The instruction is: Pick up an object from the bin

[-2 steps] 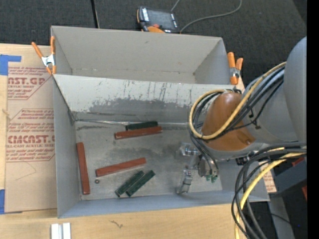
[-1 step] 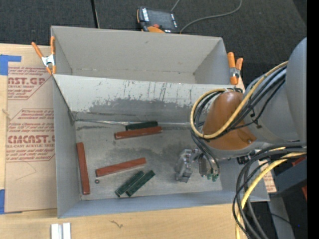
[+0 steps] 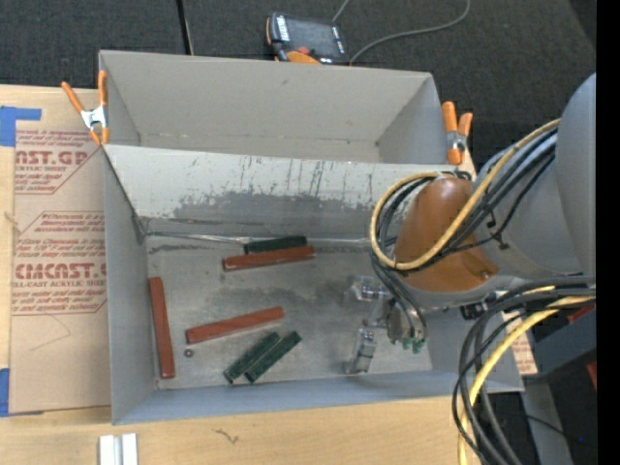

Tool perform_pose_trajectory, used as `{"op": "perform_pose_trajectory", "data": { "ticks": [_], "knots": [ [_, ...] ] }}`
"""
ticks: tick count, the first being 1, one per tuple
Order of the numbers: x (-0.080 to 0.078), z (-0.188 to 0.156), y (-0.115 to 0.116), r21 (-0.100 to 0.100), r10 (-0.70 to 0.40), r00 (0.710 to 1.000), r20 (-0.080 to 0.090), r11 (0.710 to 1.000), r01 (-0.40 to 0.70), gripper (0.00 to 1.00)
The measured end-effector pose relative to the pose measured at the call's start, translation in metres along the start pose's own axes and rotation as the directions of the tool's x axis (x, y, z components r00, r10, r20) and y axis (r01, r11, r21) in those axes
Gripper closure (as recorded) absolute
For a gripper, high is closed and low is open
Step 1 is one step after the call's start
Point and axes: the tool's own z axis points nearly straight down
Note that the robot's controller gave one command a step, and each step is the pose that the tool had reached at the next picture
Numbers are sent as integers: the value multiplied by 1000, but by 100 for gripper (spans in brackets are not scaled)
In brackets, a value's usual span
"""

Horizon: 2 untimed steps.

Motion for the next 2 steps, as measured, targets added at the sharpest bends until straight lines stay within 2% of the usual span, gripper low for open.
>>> {"op": "perform_pose_trajectory", "data": {
  "ticks": [1,2],
  "knots": [
    [0,0,0,0,0,1000,0,1000,0,100],
    [0,0,0,0,0,1000,0,1000,0,0]
  ]
}}
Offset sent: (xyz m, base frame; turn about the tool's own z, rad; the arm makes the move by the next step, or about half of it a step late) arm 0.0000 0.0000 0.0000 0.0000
